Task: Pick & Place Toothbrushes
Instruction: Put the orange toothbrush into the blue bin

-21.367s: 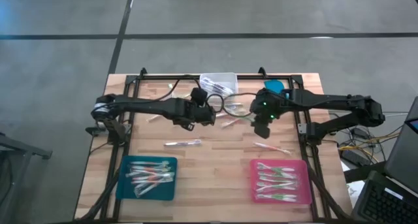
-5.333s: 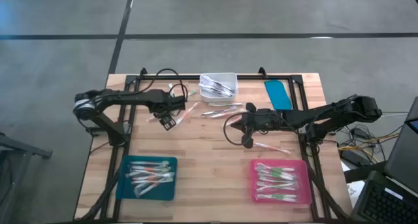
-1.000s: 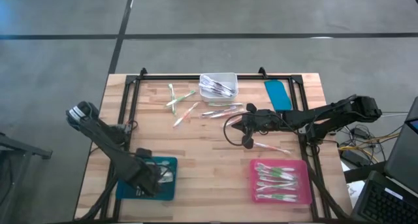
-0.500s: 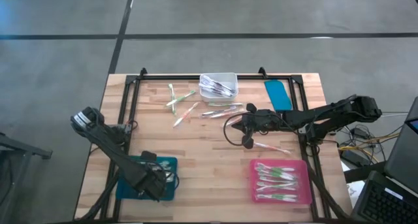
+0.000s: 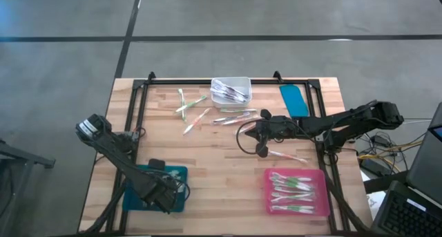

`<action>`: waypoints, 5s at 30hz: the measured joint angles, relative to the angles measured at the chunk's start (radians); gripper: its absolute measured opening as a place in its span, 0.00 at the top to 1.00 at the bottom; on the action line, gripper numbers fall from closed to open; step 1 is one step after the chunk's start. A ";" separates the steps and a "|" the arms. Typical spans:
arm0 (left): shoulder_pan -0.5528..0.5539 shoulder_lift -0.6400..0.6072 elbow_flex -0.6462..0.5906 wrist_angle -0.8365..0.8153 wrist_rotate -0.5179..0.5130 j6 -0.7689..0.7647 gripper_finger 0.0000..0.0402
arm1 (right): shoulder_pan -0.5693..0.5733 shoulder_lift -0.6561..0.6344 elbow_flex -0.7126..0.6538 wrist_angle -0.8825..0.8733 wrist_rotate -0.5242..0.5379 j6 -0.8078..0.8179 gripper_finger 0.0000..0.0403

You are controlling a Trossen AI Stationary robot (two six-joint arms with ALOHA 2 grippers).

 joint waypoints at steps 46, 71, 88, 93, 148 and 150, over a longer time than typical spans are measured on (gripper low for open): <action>0.012 -0.037 0.271 0.089 -1.263 -0.097 0.78 | 0.000 0.000 -0.008 0.000 0.000 -0.003 0.98; 0.377 -0.037 0.260 0.100 -1.229 -0.041 0.81 | 0.000 0.001 -0.089 0.082 0.000 0.000 0.98; 0.727 -0.037 0.171 0.569 -0.849 0.574 0.81 | -0.003 0.001 -0.094 0.084 0.000 -0.011 0.98; 0.792 -0.059 0.075 0.802 -0.642 0.661 0.81 | -0.003 0.001 -0.094 0.084 0.000 -0.010 0.98; 0.980 -0.424 -0.458 1.237 -0.556 0.358 0.81 | -0.002 0.000 -0.094 0.135 0.000 0.027 0.98; 0.988 -0.424 -0.437 1.164 -0.570 0.335 0.81 | -0.002 0.000 -0.094 0.135 0.000 0.027 0.98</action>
